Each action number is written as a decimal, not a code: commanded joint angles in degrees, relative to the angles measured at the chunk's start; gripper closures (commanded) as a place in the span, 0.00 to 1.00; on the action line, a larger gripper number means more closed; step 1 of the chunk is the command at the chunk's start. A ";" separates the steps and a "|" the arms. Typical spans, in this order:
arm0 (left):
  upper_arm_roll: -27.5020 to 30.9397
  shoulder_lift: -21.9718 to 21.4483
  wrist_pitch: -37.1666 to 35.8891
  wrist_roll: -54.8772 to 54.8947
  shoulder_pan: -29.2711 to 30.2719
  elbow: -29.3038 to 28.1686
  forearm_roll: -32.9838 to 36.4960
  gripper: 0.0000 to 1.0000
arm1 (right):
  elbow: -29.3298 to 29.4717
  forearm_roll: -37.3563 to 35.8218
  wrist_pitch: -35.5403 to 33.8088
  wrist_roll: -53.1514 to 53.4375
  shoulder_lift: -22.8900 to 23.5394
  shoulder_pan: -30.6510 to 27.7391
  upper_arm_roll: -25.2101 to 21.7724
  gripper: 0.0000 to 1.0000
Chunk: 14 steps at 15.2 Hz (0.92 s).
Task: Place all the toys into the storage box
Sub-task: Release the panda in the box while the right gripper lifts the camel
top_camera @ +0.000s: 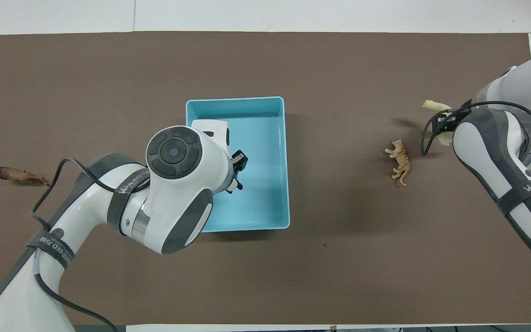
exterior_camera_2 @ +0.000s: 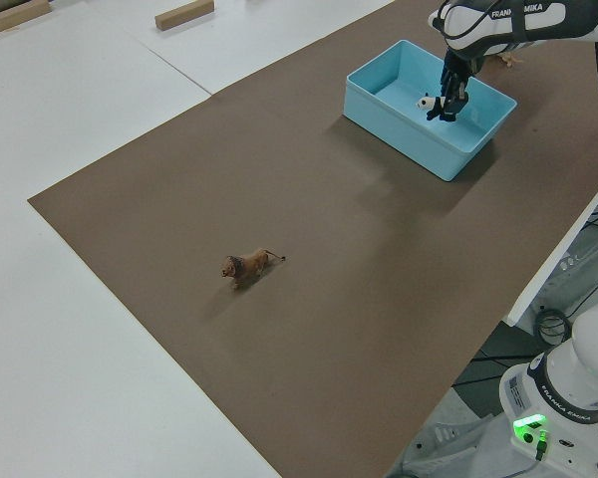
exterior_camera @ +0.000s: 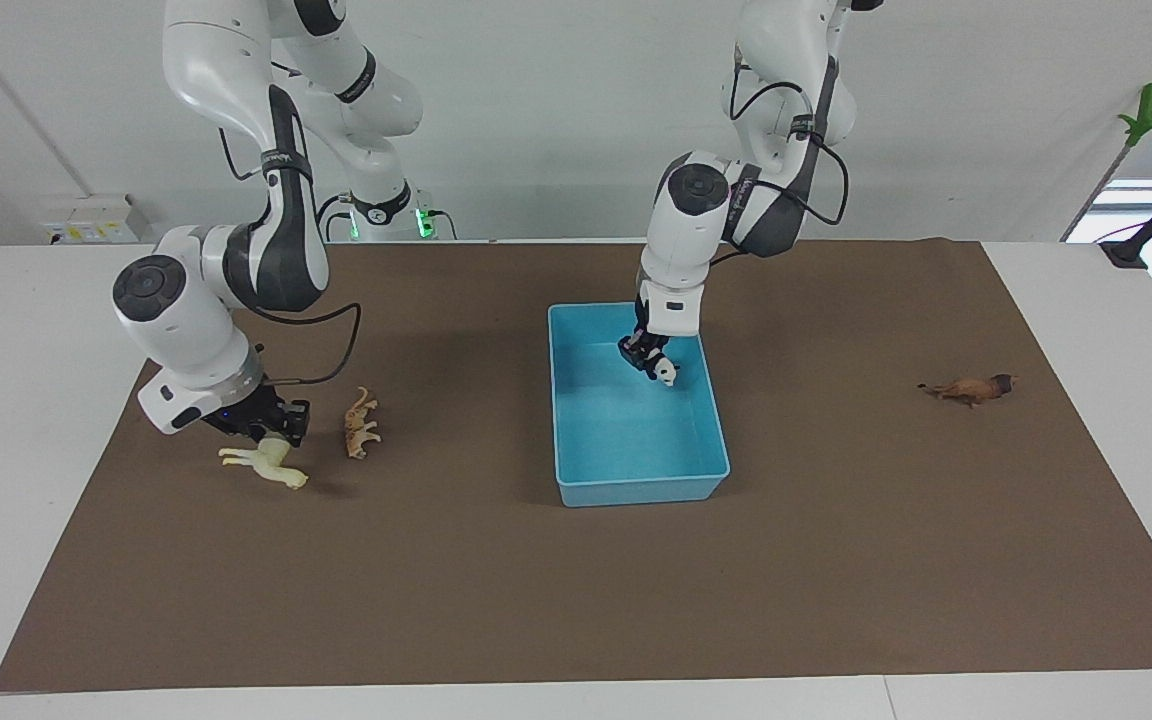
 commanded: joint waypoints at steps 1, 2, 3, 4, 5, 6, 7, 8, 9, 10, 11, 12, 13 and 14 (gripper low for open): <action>0.64 -2.67 1.76 0.27 -0.62 -2.89 -0.81 0.80 | 2.39 -0.54 -2.27 1.69 -0.06 0.11 0.43 1.00; 0.64 -2.67 1.58 0.27 -0.71 -2.98 -0.81 0.60 | 4.05 -0.54 -4.19 1.95 0.03 0.11 0.43 1.00; 0.46 -2.67 1.49 0.27 -0.71 -2.89 -0.81 0.18 | 6.16 -0.45 -6.13 2.65 0.12 0.63 0.52 1.00; 0.63 -2.67 1.23 0.27 -0.71 -2.89 -0.81 0.00 | 7.75 -0.36 -7.62 3.53 0.20 1.68 0.52 1.00; 0.64 -2.67 1.06 0.27 -0.71 -2.80 -0.81 0.00 | 8.89 -0.45 -8.60 4.67 0.20 2.30 0.52 1.00; 0.64 -2.59 1.14 0.27 -0.71 -2.72 -0.81 0.00 | 9.86 -0.45 -9.30 5.81 0.20 3.09 0.52 1.00; 0.72 -2.59 0.62 0.19 -0.71 -2.37 -0.81 0.00 | 10.31 -0.36 -10.18 6.86 0.20 3.88 0.52 1.00; 0.72 -2.50 -0.34 0.10 -0.62 -1.76 -0.64 0.00 | 10.75 -0.27 -10.36 7.75 0.12 4.15 0.52 1.00; 0.81 -2.41 -1.40 0.10 -0.62 -1.14 -0.46 0.00 | 11.01 -0.01 -10.54 8.36 0.03 4.24 0.70 1.00; 0.99 -2.41 -2.89 0.10 -0.45 -0.44 -0.20 0.00 | 11.19 0.17 -10.54 8.80 0.03 4.76 0.79 1.00; 1.16 -2.50 -5.69 0.19 0.25 1.14 1.28 0.00 | 11.80 0.34 -11.15 9.85 -0.06 5.90 0.70 1.00; 2.12 -2.93 -9.28 0.62 1.39 2.80 3.65 0.00 | 13.20 0.43 -12.81 11.95 0.03 7.04 0.70 1.00; 2.65 -3.98 -12.19 2.02 4.10 4.13 5.67 0.00 | 15.13 0.43 -14.65 15.11 0.20 8.36 0.79 1.00; 2.92 -4.86 -13.96 5.08 6.56 5.01 6.04 0.00 | 16.80 0.52 -16.06 18.01 0.55 9.94 0.79 1.00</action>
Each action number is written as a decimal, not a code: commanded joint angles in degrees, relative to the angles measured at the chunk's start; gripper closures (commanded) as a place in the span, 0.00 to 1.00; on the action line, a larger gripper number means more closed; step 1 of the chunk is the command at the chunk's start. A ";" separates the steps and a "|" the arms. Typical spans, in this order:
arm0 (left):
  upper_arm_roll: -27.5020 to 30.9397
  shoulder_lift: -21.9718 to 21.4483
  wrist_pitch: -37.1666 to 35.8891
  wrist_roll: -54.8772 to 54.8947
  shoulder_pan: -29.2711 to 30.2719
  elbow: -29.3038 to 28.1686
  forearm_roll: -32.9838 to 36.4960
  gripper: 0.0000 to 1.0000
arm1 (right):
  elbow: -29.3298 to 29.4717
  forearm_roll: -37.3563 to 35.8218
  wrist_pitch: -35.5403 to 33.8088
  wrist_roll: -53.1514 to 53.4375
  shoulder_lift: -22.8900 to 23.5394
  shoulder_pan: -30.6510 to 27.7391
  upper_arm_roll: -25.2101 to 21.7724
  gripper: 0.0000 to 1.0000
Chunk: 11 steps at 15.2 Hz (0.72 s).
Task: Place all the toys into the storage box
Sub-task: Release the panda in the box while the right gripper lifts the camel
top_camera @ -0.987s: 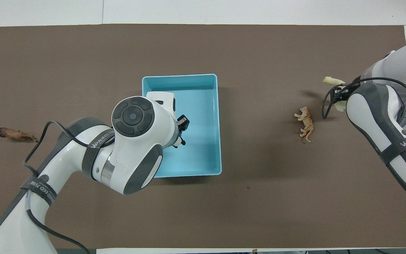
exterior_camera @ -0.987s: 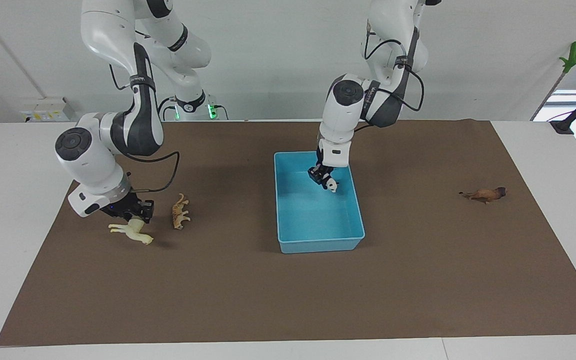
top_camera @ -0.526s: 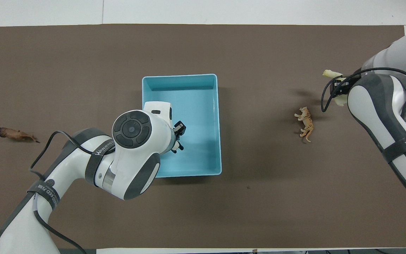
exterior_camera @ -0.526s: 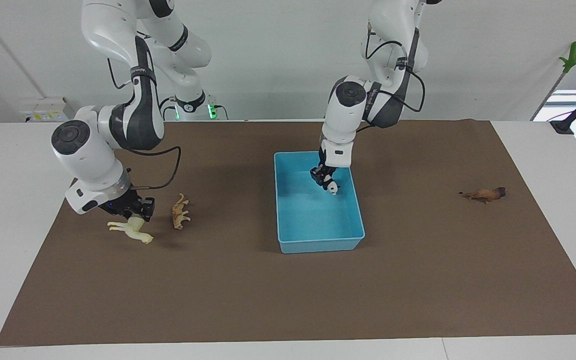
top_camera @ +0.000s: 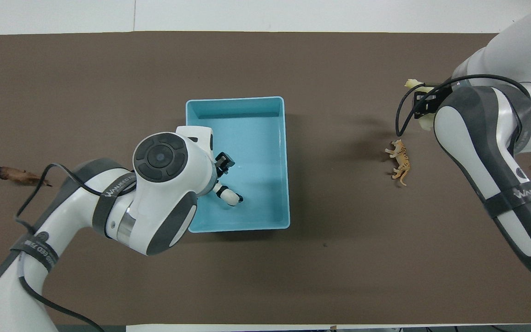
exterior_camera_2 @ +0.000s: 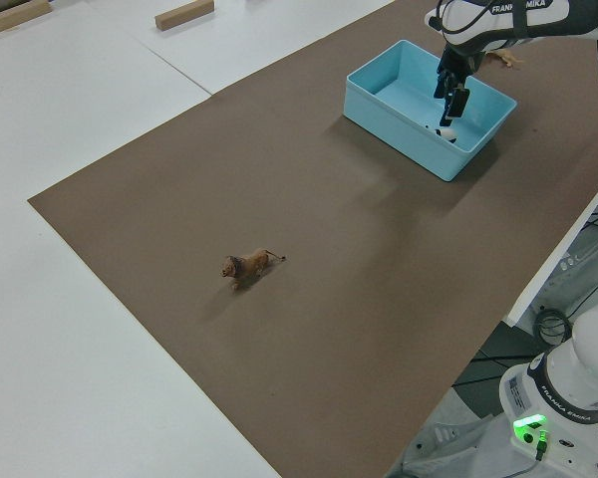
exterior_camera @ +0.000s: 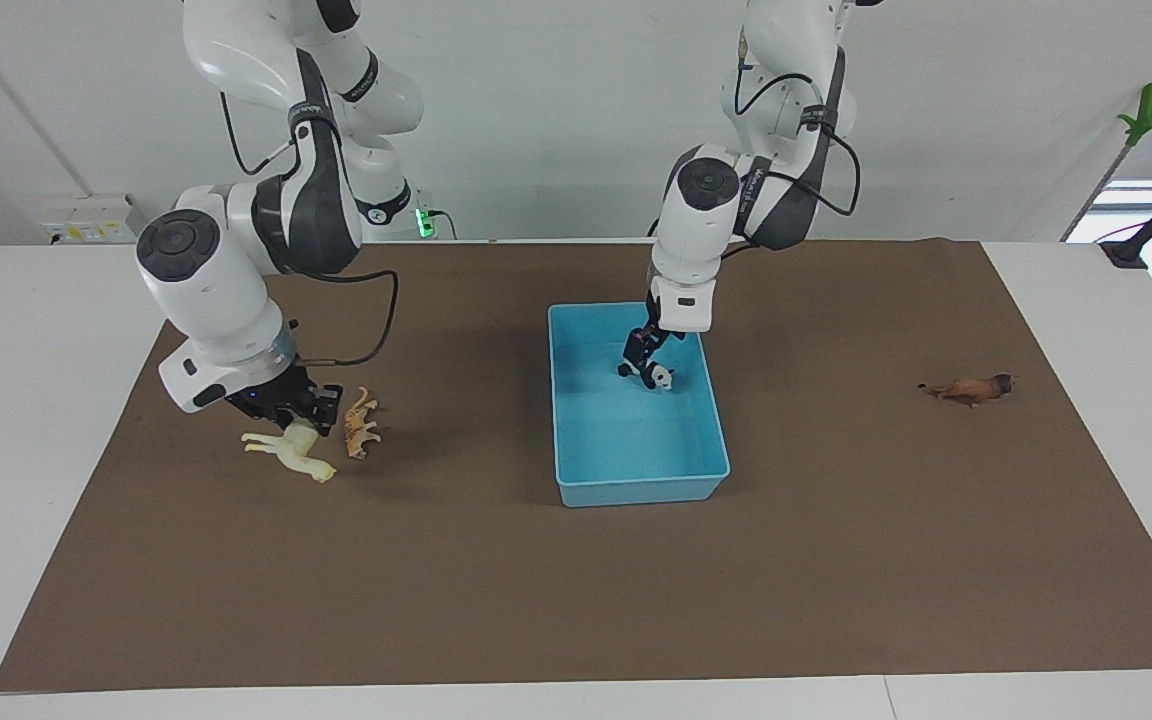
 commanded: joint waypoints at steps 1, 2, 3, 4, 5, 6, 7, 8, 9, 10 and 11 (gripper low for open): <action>0.76 -3.91 -7.15 7.56 7.94 2.92 2.03 0.00 | 5.33 0.37 -4.48 8.66 0.86 4.16 0.37 1.00; 0.76 -4.88 -8.12 10.37 11.10 3.45 2.03 0.00 | 5.43 0.37 -4.58 12.26 0.78 6.01 0.37 1.00; 0.67 -5.50 -8.82 13.62 14.87 4.23 2.03 0.00 | 5.87 0.37 -4.58 15.60 0.69 7.59 0.37 1.00; 0.76 -5.59 -9.35 16.44 18.13 5.20 2.03 0.00 | 7.35 0.28 -5.01 19.12 0.95 9.61 0.37 1.00; 0.76 -5.59 -9.62 19.95 21.21 5.64 2.12 0.00 | 9.19 0.02 -6.50 22.81 1.74 12.41 0.28 1.00; 0.84 -5.51 -9.36 25.81 24.37 5.65 2.21 0.00 | 11.04 -0.07 -7.29 26.50 2.53 15.31 0.28 1.00; 0.93 -5.51 -9.27 30.13 27.10 5.56 2.21 0.00 | 12.01 -0.07 -7.30 28.89 2.88 17.34 0.28 1.00; 0.93 -5.51 -9.01 32.44 30.87 5.56 2.21 0.00 | 12.28 -0.07 -7.21 30.48 2.97 18.84 0.37 1.00; 0.93 -5.42 -9.09 32.72 34.04 5.56 2.29 0.00 | 12.29 -0.16 -6.87 31.01 3.06 20.60 0.28 1.00; 0.93 -5.42 -8.57 32.55 35.99 5.47 2.47 0.00 | 12.20 -0.07 -6.60 31.19 3.15 23.14 0.28 1.00; 1.11 -5.33 -8.31 32.20 37.75 5.30 2.91 0.00 | 12.20 0.19 -6.16 31.28 3.50 24.91 0.37 1.00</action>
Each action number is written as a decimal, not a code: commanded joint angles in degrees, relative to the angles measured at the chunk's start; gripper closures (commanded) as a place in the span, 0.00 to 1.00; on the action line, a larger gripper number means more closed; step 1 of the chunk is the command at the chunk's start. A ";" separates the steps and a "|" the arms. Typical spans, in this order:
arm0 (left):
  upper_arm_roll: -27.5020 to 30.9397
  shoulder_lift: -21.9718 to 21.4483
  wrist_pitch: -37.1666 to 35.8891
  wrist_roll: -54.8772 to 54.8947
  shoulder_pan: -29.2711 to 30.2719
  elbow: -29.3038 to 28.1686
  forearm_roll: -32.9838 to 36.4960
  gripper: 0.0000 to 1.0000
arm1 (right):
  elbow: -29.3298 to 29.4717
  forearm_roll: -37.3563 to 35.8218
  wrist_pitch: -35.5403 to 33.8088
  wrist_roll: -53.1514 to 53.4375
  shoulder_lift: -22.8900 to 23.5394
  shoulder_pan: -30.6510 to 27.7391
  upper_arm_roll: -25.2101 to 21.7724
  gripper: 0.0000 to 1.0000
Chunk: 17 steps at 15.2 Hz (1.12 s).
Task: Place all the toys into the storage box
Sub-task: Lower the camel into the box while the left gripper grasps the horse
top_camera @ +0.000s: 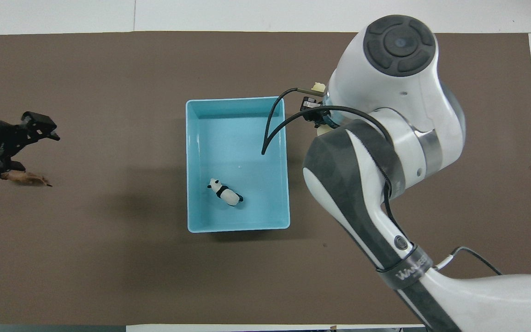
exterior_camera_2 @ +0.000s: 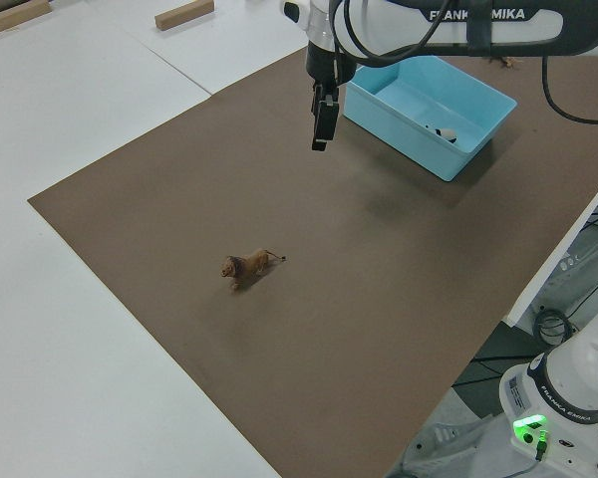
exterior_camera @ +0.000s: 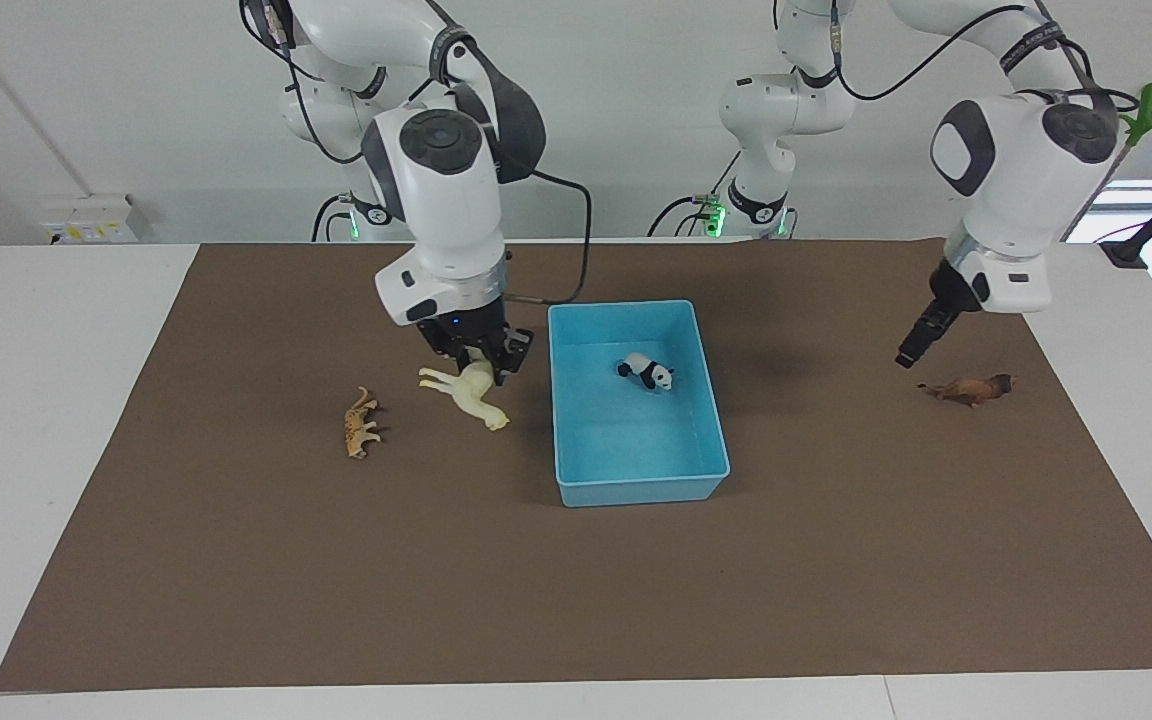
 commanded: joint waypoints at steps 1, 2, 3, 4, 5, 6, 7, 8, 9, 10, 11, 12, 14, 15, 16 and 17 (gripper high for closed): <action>-0.86 0.23 -0.07 -2.39 5.89 -0.03 1.41 0.00 | 2.18 1.57 0.57 2.04 2.23 4.32 0.01 1.00; -0.95 0.50 1.50 -7.37 7.65 -0.38 1.50 0.00 | 1.92 2.20 0.84 3.97 3.01 6.34 -0.08 1.00; -0.87 0.85 3.87 -13.43 8.37 -0.91 1.67 0.00 | 2.27 2.03 0.84 5.29 4.41 8.18 -0.17 1.00; -0.86 1.02 5.46 -17.14 9.51 -2.05 2.72 0.00 | 2.45 1.94 0.93 5.83 5.21 8.81 -0.34 1.00; -0.86 1.11 6.69 -18.83 10.13 -3.45 4.47 0.00 | 2.80 1.94 1.10 5.83 5.74 8.73 -0.26 1.00; -0.86 1.03 7.75 -20.41 10.83 -5.20 5.18 0.00 | 3.50 1.94 1.54 5.83 6.44 8.82 -0.25 1.00; -0.95 1.11 9.24 -21.91 12.05 -6.09 5.36 0.00 | 4.11 1.94 2.67 5.83 7.41 8.82 -0.25 1.00; -0.95 1.29 11.69 -22.88 13.11 -7.06 5.36 0.00 | 4.29 1.94 4.51 5.92 8.37 8.99 -0.25 1.00; -0.95 1.81 13.98 -22.72 13.21 -8.20 5.36 0.00 | 4.21 1.68 5.75 5.92 9.16 9.51 -0.25 1.00; -0.95 2.69 16.00 -22.54 13.21 -8.47 5.36 0.00 | 4.12 1.59 6.63 5.92 9.52 10.91 -0.34 1.00; -0.95 3.91 17.24 -22.45 13.21 -8.47 5.36 0.00 | 3.77 1.59 7.08 5.92 9.87 11.19 -0.34 1.00; -0.95 4.88 18.03 -22.10 13.21 -8.21 5.45 0.00 | 3.68 1.59 7.51 6.01 10.31 11.36 -0.34 1.00; -0.95 6.12 21.28 -22.10 13.82 -8.73 5.36 0.00 | 3.77 1.59 8.04 6.01 11.36 11.72 -0.34 1.00; -1.04 6.47 22.77 -22.19 14.78 -9.35 5.36 0.00 | 3.68 1.50 8.92 6.01 11.63 11.80 -0.34 1.00; -1.04 6.82 24.61 -22.10 14.88 -10.22 5.36 0.00 | 3.59 1.41 10.32 5.92 11.63 11.37 -0.34 1.00; -1.04 7.09 26.90 -22.10 14.97 -11.36 5.36 0.00 | 3.50 1.41 11.64 5.83 11.72 10.93 -0.34 1.00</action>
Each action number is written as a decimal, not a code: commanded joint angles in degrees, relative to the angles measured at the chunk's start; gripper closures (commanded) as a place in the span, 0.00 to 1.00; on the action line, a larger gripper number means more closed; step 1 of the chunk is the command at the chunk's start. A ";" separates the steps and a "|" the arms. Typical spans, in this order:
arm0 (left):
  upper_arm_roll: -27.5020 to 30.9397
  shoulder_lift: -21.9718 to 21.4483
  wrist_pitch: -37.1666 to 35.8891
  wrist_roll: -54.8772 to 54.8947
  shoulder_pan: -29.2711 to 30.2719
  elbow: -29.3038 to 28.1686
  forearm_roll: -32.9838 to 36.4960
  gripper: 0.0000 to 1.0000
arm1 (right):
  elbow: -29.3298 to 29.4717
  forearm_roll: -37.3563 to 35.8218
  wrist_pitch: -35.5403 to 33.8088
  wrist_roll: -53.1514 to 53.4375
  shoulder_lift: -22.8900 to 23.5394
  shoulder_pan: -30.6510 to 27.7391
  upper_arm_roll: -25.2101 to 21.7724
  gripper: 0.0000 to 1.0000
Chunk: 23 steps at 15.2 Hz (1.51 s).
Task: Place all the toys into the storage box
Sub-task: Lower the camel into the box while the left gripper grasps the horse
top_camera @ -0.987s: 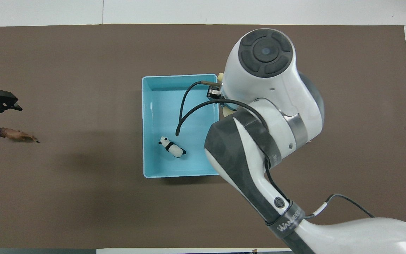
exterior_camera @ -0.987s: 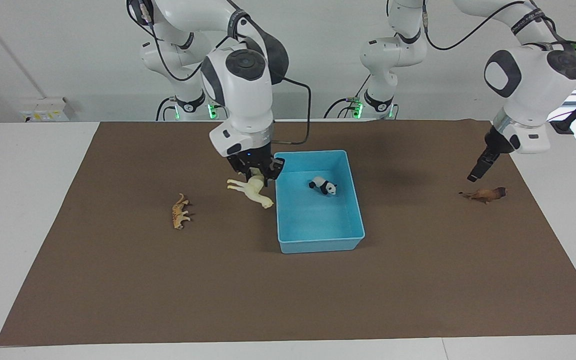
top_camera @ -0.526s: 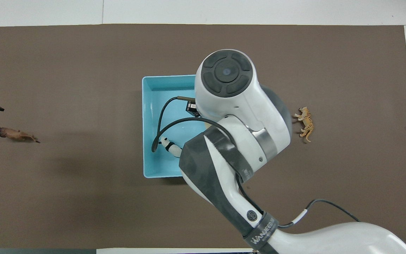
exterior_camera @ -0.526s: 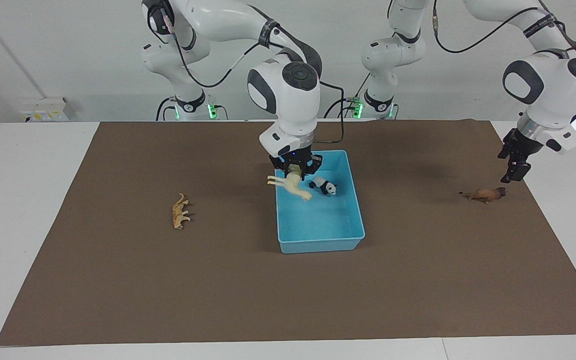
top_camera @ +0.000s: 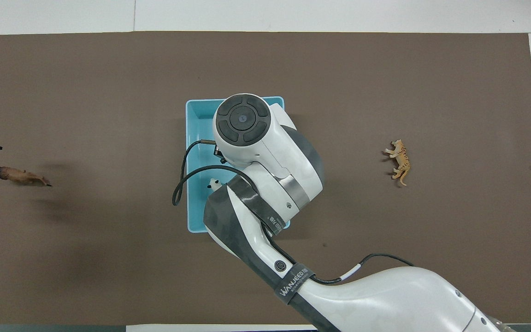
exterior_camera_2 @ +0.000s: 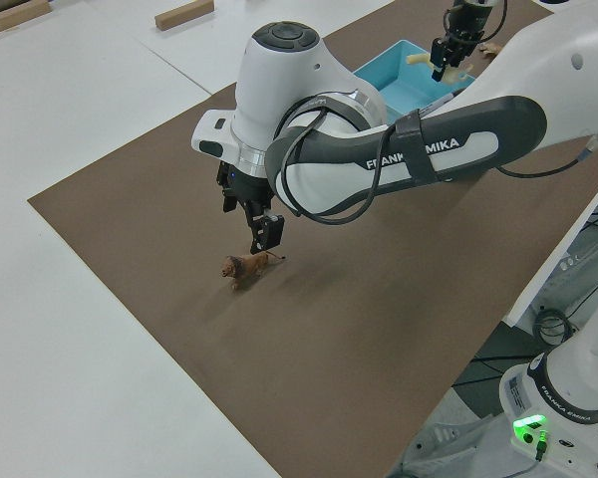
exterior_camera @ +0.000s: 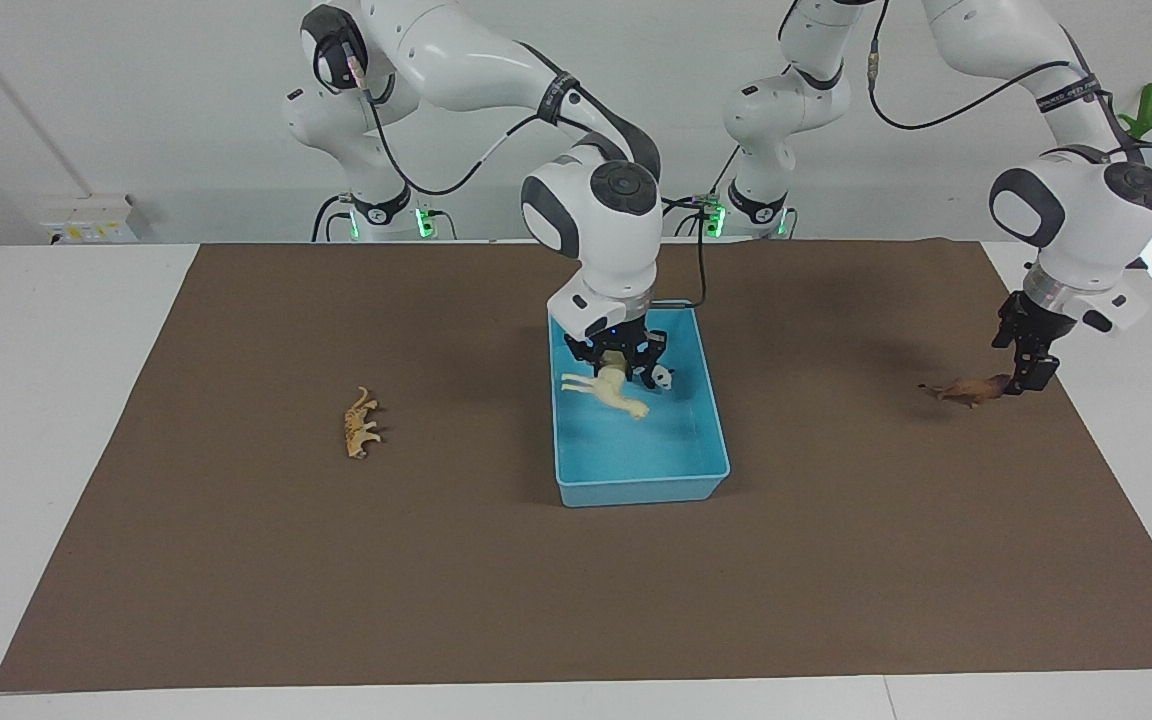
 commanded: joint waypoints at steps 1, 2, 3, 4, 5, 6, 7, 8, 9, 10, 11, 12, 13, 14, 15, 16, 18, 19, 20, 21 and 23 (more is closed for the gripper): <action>-0.85 0.24 6.52 -1.02 1.58 -4.01 1.36 0.00 | 1.31 0.26 2.57 -0.11 0.98 -1.10 -0.03 1.00; -0.85 0.33 7.75 -1.02 1.67 -4.81 1.36 0.00 | 1.23 0.26 3.18 -0.20 1.16 -1.28 -0.03 1.00; -0.85 0.33 8.98 -1.10 1.84 -6.04 1.45 0.00 | 1.14 0.08 4.06 -0.11 1.86 -1.19 -0.03 1.00; -0.85 0.33 10.30 -1.28 1.84 -7.27 1.36 0.00 | 0.88 0.08 4.50 -0.11 2.30 -1.10 -0.03 1.00; -0.85 0.50 11.36 -1.28 1.84 -8.15 1.36 0.00 | 0.44 0.08 4.68 -0.11 2.39 -0.93 -0.03 1.00; -0.85 1.03 12.33 -1.10 1.84 -8.77 1.36 0.00 | -0.26 0.08 5.38 -0.11 2.39 -1.01 -0.03 1.00; -0.85 1.99 13.29 -1.10 1.84 -8.95 1.36 0.00 | -0.70 0.08 6.26 -0.11 2.39 -1.10 -0.03 1.00; -0.76 2.52 14.09 -1.02 1.93 -9.04 1.36 0.00 | -0.88 0.08 6.70 -0.20 2.39 -1.02 -0.03 1.00; -0.76 3.13 14.44 -0.93 1.93 -9.04 1.36 0.00 | -0.97 0.08 6.71 -0.20 2.39 -1.02 -0.03 1.00; -0.76 3.84 14.53 -1.01 1.93 -9.04 1.36 0.00 | -1.23 0.08 6.79 -0.28 2.39 -1.19 -0.03 1.00; -0.85 4.45 14.62 -1.02 1.93 -8.95 1.36 0.00 | -2.11 0.08 7.14 -0.46 2.30 -1.19 -0.03 1.00; -0.76 4.81 14.88 -1.02 1.93 -8.95 1.36 0.00 | -2.98 0.08 7.93 -0.46 2.30 -1.28 -0.03 0.94; -0.76 4.90 15.15 -1.02 1.93 -8.60 1.36 0.00 | -4.12 0.08 8.72 -0.46 2.04 -1.28 -0.03 0.73; -0.76 4.90 14.71 -1.02 1.84 -8.34 1.36 0.00 | -4.74 0.08 8.99 -0.46 1.87 -1.28 -0.03 0.51; -0.76 4.90 14.97 -0.67 1.84 -8.34 1.45 0.05 | -4.75 0.08 8.73 -0.46 1.86 -1.28 -0.03 0.38; -0.76 4.90 14.97 0.21 1.84 -8.42 1.45 0.19 | -4.75 0.08 8.64 -0.46 1.86 -1.28 -0.03 0.18; -0.76 4.90 14.97 1.70 1.93 -8.42 1.45 0.58 | -4.49 0.08 8.12 -0.46 1.78 -1.28 -0.12 0.00; -0.67 4.90 14.89 2.06 2.02 -8.42 1.45 0.78 | -4.31 0.08 7.94 -0.46 1.78 -1.28 -0.12 0.00; -0.67 4.90 14.88 2.32 2.11 -8.42 1.45 0.96 | -3.88 0.00 6.81 -0.46 1.78 -1.28 -0.21 0.00; -0.67 4.90 14.62 2.32 2.02 -8.25 1.45 1.00 | -2.13 -0.18 2.53 -0.46 1.34 -1.19 -0.30 0.00; -0.67 4.90 12.79 2.24 1.23 -7.03 1.45 1.00 | 1.56 -1.41 -2.60 -2.20 0.64 -3.37 -0.30 0.00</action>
